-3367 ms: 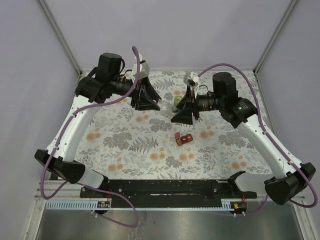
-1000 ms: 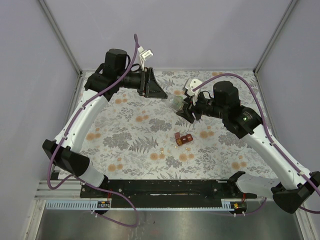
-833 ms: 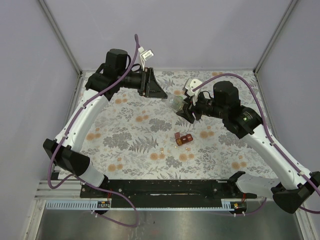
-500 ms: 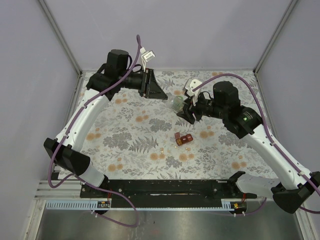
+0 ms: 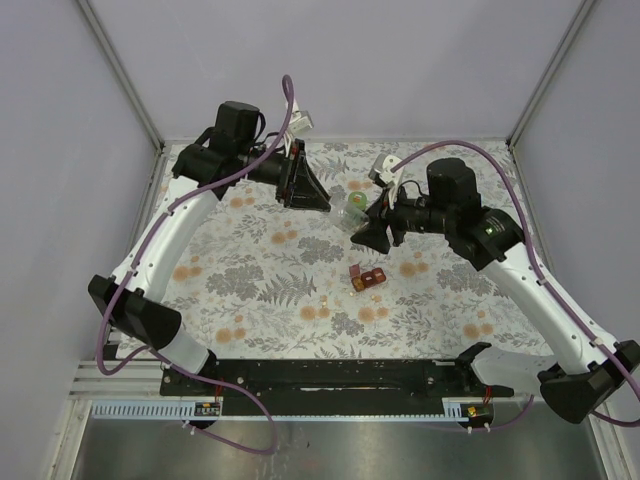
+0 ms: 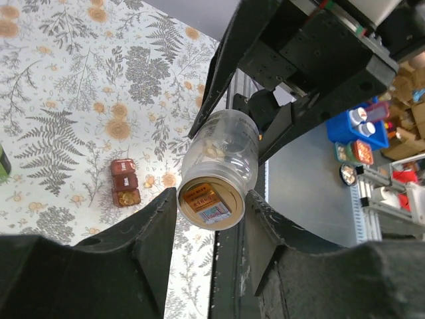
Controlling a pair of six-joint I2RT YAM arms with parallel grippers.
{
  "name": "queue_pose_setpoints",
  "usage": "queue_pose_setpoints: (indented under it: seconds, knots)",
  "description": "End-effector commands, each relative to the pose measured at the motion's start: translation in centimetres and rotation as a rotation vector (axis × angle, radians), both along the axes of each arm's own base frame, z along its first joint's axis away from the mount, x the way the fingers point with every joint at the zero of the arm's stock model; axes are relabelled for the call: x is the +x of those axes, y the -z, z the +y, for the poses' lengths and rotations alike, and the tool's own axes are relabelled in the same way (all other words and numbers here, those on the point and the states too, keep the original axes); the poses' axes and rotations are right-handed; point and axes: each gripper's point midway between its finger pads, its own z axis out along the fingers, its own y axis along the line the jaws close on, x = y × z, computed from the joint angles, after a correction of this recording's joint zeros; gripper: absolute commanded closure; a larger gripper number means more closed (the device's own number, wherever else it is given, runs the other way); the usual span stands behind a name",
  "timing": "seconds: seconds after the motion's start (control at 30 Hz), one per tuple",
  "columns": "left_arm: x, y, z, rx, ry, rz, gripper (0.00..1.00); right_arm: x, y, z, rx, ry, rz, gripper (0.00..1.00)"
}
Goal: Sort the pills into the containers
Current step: Screw the lid of the pill bottle onto the pill bottle.
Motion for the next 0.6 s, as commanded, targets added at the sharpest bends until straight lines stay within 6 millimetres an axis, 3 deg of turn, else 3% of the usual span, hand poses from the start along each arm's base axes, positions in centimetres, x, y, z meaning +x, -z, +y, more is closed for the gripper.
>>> queue_pose_setpoints:
  seconds: [0.0, 0.37, 0.57]
  knots:
    - [-3.1, -1.4, -0.4, -0.069, 0.176, -0.138, 1.00, -0.2, -4.7, 1.7, 0.155, -0.080, -0.038, 1.00]
    - [-4.1, -0.1, 0.6, 0.029, 0.237, -0.556, 1.00, -0.5, -4.3, 2.4, 0.229, -0.139, 0.086, 1.00]
    - [-4.6, 0.0, 0.5, 0.054, 0.264, -0.686, 1.00, -0.6, -4.3, 2.6, 0.261, -0.159, 0.138, 1.00]
